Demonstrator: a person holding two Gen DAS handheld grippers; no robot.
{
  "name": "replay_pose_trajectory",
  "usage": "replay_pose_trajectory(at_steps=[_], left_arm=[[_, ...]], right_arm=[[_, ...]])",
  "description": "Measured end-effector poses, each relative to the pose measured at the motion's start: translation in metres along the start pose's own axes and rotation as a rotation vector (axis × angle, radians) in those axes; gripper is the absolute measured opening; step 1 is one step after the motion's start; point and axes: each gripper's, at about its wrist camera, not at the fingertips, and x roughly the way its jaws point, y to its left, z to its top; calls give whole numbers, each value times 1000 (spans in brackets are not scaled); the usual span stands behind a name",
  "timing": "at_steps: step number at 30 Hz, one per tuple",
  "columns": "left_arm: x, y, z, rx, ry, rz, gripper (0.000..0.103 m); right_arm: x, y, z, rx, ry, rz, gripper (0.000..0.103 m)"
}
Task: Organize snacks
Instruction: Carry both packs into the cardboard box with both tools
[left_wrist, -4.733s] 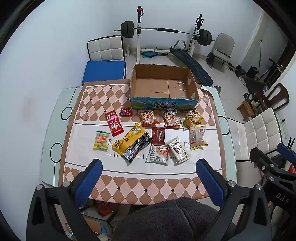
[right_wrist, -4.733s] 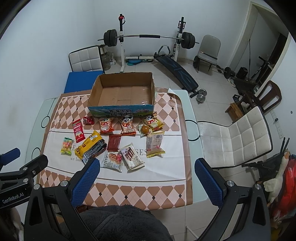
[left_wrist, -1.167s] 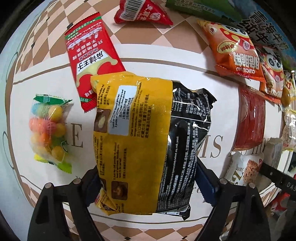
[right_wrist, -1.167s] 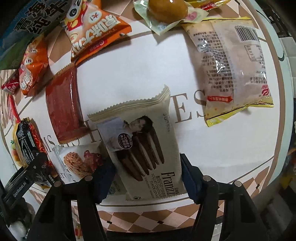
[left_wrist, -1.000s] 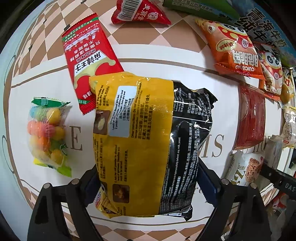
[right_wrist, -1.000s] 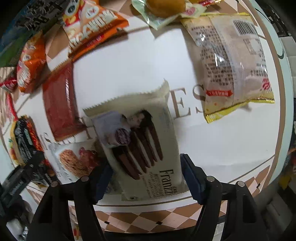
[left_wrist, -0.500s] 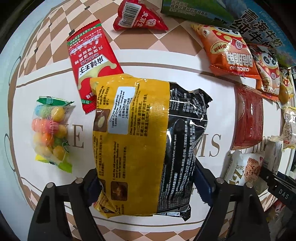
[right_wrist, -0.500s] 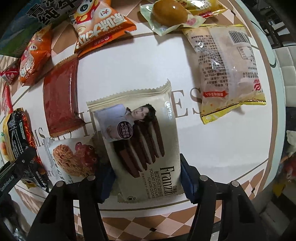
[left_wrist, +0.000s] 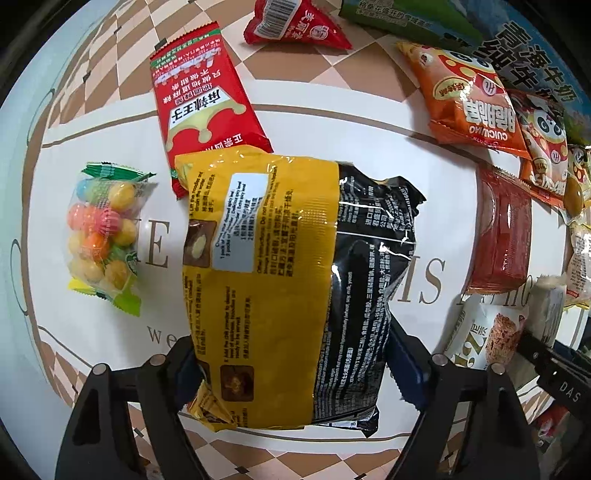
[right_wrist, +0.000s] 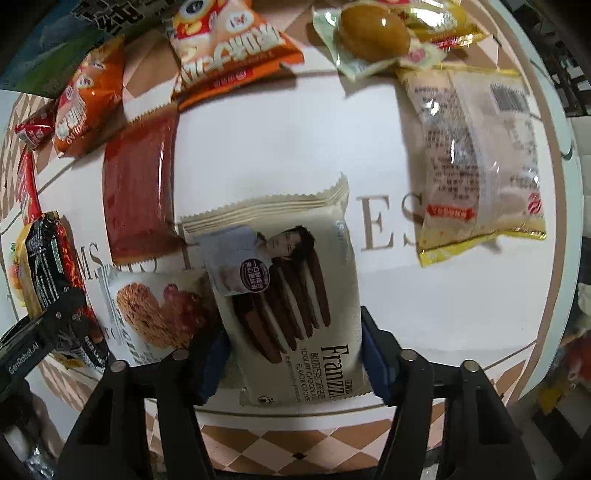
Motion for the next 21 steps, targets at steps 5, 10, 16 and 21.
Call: replay_pose_trajectory(at_steps=[5, 10, 16, 21], left_arm=[[-4, 18, -13, -12, -10, -3, 83], [-56, 36, -22, 7, -78, -69, 83], [-109, 41, 12, 36, -190, -189, 83], [-142, 19, 78, 62, -246, -266, 83]], right_arm=[[-7, -7, -8, 6, 21, 28, 63], [-43, -18, -20, -18, 1, 102, 62], [-130, -26, -18, -43, -86, 225, 62], [-204, -34, 28, -44, -170, 316, 63]])
